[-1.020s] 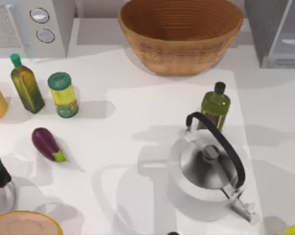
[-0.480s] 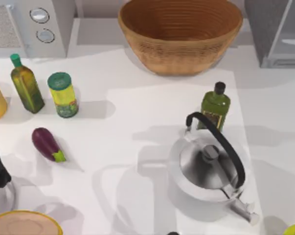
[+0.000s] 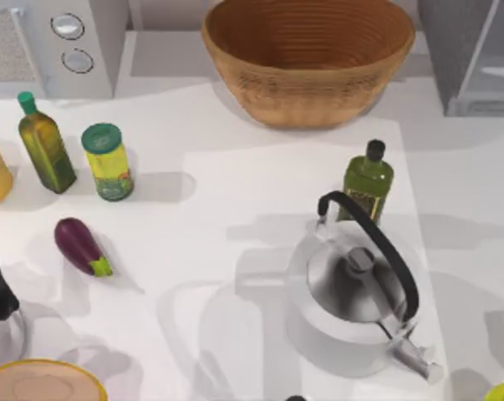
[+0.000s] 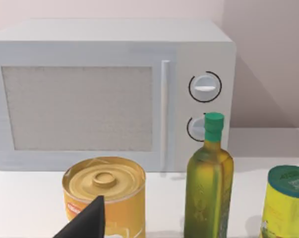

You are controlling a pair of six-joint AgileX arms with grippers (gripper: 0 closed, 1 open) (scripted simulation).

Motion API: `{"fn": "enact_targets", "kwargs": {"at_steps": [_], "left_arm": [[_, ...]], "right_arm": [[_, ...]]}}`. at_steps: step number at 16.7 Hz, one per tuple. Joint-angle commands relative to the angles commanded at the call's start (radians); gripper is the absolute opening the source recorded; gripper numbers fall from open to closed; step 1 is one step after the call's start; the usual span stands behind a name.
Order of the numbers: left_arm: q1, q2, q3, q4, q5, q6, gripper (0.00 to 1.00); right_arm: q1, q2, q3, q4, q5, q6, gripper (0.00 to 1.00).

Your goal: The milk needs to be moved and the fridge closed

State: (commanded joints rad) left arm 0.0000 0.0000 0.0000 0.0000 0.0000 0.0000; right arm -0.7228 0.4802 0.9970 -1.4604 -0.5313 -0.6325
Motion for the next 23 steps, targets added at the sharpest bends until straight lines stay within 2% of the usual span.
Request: {"fn": "enact_targets", "kwargs": {"at_steps": [5, 8, 10, 13, 16, 18, 23], "left_arm": [[0.000, 0.000, 0.000, 0.000, 0.000, 0.000, 1.00], [0.000, 0.000, 0.000, 0.000, 0.000, 0.000, 1.00], [0.000, 0.000, 0.000, 0.000, 0.000, 0.000, 1.00], [0.000, 0.000, 0.000, 0.000, 0.000, 0.000, 1.00], [0.000, 0.000, 0.000, 0.000, 0.000, 0.000, 1.00], [0.000, 0.000, 0.000, 0.000, 0.000, 0.000, 1.00], [0.000, 0.000, 0.000, 0.000, 0.000, 0.000, 1.00]], "right_arm": [[-0.558, 0.585, 0.121, -0.001, -0.193, -0.550, 1.00], [-0.798, 0.851, 0.203, -0.027, -0.289, -0.842, 1.00], [-0.911, 0.988, 0.255, -0.037, -0.353, -1.016, 1.00], [-1.012, 1.162, 0.308, -0.032, -0.419, -1.231, 1.00], [-1.070, 1.294, 0.332, -0.023, -0.424, -1.368, 1.00], [-1.086, 1.335, 0.339, -0.022, -0.416, -1.410, 1.00], [-1.083, 1.339, 0.336, -0.022, -0.415, -1.415, 1.00]]}}
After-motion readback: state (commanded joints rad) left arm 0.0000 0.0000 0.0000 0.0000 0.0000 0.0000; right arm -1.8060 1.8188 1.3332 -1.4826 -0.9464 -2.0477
